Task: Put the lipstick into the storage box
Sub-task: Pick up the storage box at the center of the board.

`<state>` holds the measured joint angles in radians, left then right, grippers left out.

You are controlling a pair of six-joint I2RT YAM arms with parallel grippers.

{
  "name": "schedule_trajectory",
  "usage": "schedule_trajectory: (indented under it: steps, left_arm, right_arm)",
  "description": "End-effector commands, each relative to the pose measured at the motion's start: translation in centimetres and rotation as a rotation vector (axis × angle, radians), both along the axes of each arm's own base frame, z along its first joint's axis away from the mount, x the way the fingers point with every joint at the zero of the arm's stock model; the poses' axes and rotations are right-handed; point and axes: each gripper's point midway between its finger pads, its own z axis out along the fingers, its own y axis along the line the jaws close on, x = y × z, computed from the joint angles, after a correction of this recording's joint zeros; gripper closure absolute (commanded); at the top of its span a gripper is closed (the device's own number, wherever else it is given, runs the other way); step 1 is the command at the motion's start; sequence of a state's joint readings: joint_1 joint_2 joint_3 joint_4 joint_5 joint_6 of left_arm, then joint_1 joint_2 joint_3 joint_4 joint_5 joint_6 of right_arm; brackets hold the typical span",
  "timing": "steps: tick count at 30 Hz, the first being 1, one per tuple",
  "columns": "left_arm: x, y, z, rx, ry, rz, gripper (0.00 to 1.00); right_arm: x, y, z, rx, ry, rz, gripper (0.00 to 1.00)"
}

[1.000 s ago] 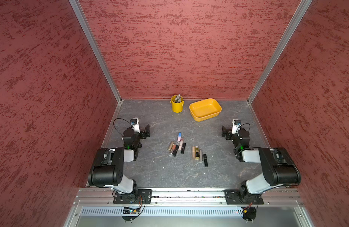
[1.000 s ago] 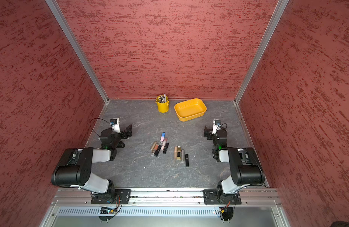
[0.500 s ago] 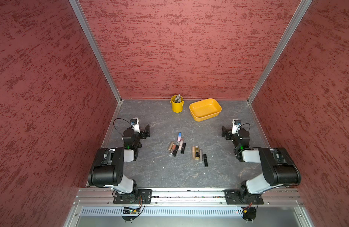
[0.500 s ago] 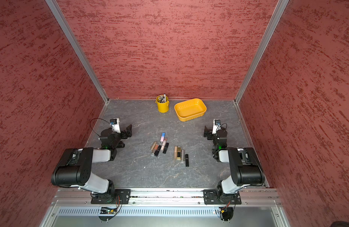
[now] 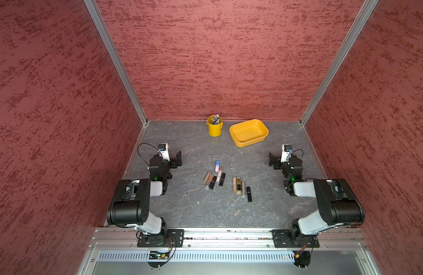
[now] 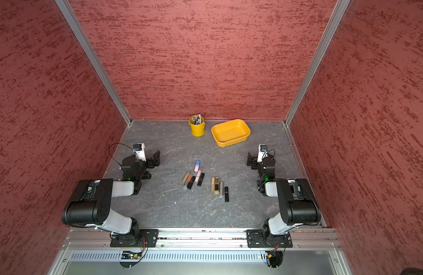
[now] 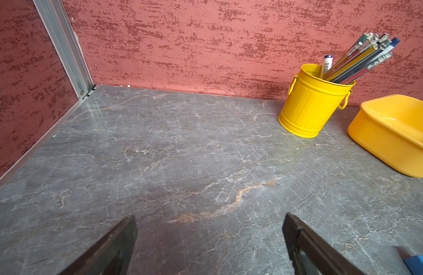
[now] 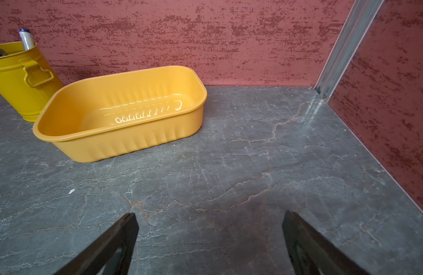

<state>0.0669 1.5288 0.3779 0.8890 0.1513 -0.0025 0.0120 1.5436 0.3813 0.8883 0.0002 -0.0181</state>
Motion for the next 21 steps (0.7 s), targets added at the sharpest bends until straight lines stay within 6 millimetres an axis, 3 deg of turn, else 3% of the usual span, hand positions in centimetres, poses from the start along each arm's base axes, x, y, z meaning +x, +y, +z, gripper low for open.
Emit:
schedule_trajectory:
  steps: [1,7,10,16,21]
  left_arm:
    - [0.1,0.0,0.0,0.009,0.002,-0.002,0.0]
    - [0.1,0.0,0.0,0.009,0.003,-0.002,0.0]
    - [0.2,0.4,0.2,0.002,0.003,0.016,0.0]
    - [0.2,1.5,1.7,-0.017,0.028,0.067,0.0]
    - [-0.4,2.7,4.3,-0.013,0.016,0.158,0.0]
  right_arm:
    - [0.4,-0.1,0.7,0.005,-0.017,-0.01,0.01]
    - [0.3,-0.1,0.7,0.004,-0.02,-0.012,0.01]
    - [0.1,-1.4,1.0,0.014,-0.032,-0.097,0.02]
    - [-0.2,-2.3,1.6,0.018,-0.035,-0.149,0.01]
    - [-0.9,-2.5,2.3,0.021,-0.072,-0.161,0.01]
